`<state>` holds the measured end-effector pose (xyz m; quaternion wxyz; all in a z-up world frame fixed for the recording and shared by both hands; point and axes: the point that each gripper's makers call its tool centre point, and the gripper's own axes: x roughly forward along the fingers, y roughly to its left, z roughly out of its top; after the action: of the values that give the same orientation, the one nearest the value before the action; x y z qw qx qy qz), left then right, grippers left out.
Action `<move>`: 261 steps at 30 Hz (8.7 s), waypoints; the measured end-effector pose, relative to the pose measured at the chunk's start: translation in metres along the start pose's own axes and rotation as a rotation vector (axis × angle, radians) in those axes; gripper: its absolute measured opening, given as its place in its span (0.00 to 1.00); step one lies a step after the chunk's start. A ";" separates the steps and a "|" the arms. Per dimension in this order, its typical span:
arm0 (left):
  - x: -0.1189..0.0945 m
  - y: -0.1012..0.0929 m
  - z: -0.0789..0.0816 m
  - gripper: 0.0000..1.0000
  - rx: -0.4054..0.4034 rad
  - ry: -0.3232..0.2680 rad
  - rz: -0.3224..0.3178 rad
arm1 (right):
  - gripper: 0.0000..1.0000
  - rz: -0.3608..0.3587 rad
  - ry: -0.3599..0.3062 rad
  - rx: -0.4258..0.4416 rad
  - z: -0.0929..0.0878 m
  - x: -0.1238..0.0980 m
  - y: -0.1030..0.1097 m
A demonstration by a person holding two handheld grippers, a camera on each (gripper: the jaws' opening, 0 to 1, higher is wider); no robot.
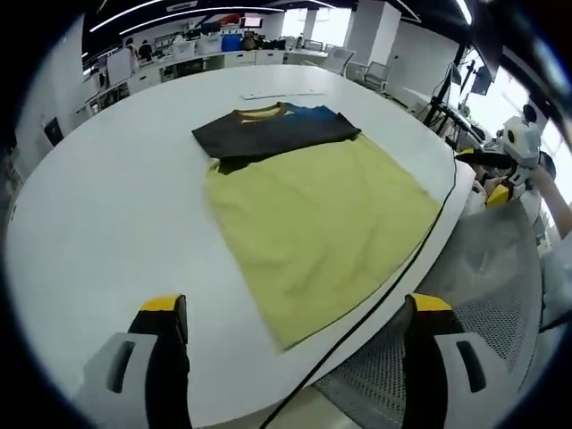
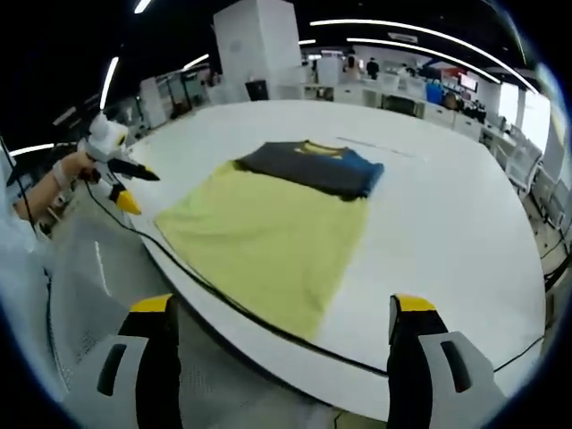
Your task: Fold the garment on the visible template until the final outline fits inside the template.
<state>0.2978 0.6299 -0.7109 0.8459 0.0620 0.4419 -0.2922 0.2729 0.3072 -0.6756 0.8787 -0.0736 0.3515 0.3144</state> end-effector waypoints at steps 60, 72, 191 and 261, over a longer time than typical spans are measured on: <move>0.035 0.009 -0.031 0.48 -0.084 0.132 0.006 | 0.62 -0.021 0.161 0.154 -0.052 0.055 -0.025; 0.035 0.009 -0.032 0.45 -0.055 0.142 0.026 | 0.53 -0.032 0.165 0.183 -0.055 0.062 -0.026; 0.036 0.002 -0.047 0.06 0.106 0.211 0.044 | 0.17 -0.059 0.235 -0.065 -0.062 0.066 -0.022; 0.035 -0.003 -0.052 0.00 -0.043 0.255 0.045 | 0.02 -0.047 0.293 0.069 -0.066 0.065 -0.017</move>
<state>0.2746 0.6308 -0.7687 0.7903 0.0904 0.5504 -0.2536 0.2813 0.3026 -0.7694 0.8271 -0.0968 0.4846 0.2677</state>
